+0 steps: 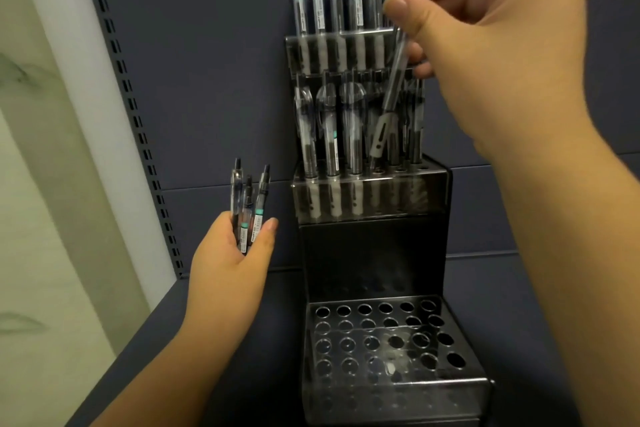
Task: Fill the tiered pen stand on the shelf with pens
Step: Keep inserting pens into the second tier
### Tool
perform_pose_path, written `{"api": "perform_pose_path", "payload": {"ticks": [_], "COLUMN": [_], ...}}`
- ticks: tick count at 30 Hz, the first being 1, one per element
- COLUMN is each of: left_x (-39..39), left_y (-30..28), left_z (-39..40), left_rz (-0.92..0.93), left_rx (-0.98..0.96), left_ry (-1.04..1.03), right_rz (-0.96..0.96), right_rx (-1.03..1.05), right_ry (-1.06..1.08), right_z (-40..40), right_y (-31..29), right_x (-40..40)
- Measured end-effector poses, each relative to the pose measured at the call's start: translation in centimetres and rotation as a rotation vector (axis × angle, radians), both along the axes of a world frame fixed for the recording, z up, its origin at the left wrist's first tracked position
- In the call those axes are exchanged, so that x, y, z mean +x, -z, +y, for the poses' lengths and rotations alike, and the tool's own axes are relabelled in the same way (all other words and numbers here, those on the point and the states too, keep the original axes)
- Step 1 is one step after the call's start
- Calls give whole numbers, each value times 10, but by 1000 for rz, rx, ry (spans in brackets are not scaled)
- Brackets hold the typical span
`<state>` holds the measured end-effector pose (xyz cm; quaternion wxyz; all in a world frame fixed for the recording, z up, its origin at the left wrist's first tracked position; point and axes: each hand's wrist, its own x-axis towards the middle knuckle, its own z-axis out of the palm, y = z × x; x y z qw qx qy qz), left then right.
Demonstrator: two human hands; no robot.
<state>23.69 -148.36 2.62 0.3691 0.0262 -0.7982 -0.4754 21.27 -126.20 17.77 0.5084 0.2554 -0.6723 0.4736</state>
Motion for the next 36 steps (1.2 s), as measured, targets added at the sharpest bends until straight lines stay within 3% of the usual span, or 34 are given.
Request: {"api": "perform_pose_path", "payload": {"ticks": [12,21,31,36], "left_x": [-1,-2,-1,0], "left_y": [1,2,0,-1], "left_z": [0,-2,0,1], "left_rz": [-6,9,3,-2], "left_rx": [-9,-22,8,20], "left_ry": [-7,-5,1,7], "right_rz": [-20,-167,-405,-406], "right_rx": [-10,85,387,443], "right_ry": [13,49,98,195], "right_z": [3,-4,-3,-2], "right_y": [-1,2,1,-1], "right_x": [4,-2,12,19]}}
